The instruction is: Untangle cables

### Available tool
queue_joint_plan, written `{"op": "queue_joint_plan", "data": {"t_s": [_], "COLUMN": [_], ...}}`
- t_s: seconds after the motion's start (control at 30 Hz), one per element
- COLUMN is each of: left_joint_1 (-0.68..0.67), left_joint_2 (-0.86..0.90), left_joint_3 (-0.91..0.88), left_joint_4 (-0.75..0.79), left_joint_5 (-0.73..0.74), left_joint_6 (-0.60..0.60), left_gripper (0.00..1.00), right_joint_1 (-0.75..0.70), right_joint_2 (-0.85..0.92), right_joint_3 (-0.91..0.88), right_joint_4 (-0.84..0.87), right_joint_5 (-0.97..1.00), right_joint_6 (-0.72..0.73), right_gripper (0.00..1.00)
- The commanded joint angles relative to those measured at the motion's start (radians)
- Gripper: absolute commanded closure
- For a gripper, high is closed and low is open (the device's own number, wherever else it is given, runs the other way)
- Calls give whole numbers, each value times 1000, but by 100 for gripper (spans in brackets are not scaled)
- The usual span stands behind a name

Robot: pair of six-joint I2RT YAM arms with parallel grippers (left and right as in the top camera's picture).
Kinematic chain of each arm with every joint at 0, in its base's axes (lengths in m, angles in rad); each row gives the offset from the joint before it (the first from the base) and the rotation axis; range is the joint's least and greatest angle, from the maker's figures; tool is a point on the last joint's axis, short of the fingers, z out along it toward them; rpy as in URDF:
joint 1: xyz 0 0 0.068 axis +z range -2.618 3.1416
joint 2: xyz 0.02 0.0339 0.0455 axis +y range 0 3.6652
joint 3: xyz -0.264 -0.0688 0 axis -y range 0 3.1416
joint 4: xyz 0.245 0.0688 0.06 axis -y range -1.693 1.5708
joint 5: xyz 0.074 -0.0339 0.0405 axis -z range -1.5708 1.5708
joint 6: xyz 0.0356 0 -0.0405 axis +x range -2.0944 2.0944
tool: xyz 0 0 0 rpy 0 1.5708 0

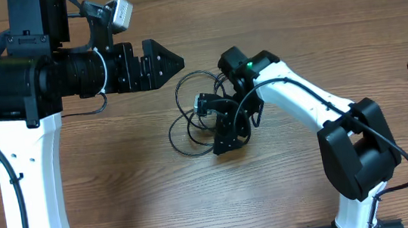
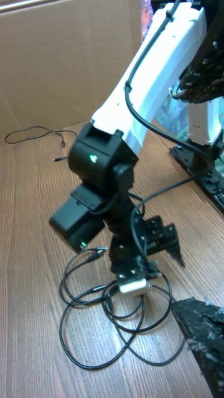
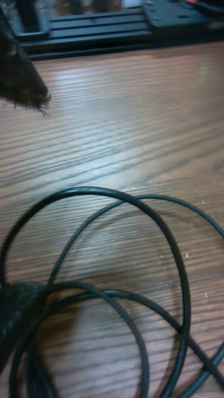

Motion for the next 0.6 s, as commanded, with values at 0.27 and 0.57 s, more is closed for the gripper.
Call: {"op": "queue_joint_plan", "data": {"t_s": [0.27,0.57], "left_joint_1": [0,0], "left_joint_2": [-11,-11], "left_joint_3": [11,11], "left_joint_4": [2,2], "left_joint_5": [15,15], "left_joint_6": [26,26], "left_gripper": [0,0], "right_joint_1": [31,34], "right_joint_2": [-8,-4], "right_joint_3": [-126,-138], "right_joint_4": [197,264], "right_joint_5": [17,17], "right_joint_6": [71,182], "right_gripper": [20,96]}}
